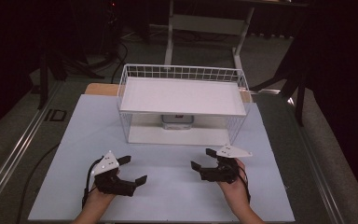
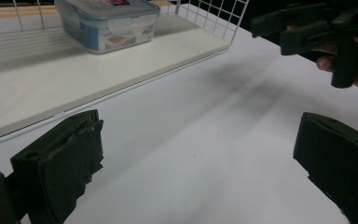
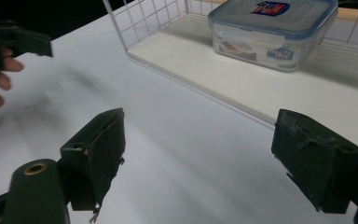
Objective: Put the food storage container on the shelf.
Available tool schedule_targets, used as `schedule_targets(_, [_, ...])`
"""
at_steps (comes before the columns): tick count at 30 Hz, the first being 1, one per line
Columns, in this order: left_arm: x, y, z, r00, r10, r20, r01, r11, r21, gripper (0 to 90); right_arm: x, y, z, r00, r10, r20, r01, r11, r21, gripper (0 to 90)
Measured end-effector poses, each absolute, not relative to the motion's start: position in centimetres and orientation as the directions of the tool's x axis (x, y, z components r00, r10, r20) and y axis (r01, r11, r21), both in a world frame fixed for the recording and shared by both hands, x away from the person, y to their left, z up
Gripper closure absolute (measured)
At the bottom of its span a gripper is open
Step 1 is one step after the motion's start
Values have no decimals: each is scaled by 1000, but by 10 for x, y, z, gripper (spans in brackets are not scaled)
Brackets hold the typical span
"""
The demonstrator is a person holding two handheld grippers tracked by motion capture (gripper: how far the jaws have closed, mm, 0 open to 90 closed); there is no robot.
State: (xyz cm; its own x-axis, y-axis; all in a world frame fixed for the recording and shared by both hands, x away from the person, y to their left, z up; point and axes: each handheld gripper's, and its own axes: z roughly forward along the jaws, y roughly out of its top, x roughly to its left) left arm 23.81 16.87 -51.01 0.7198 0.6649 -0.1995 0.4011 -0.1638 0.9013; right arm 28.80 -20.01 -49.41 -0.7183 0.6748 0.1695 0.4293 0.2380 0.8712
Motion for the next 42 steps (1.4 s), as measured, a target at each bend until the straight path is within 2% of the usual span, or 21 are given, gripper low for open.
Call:
schedule_targets(13, [233, 174, -501, 784, 587, -201, 345, -143, 928, 23, 264, -231, -497, -744, 651, 148, 389, 243, 889, 174])
schedule_targets(22, [234, 175, -508, 782, 596, -181, 331, -151, 932, 23, 263, -246, -503, -776, 618, 126, 351, 257, 900, 152])
schedule_targets(29, [232, 174, -507, 781, 600, -173, 311, -133, 941, 23, 266, -257, -503, -800, 596, 63, 284, 284, 916, 139])
schedule_targets(42, [232, 168, -510, 793, 588, -156, 304, -161, 939, 23, 279, -263, -516, -774, 633, 30, 317, 345, 883, 140])
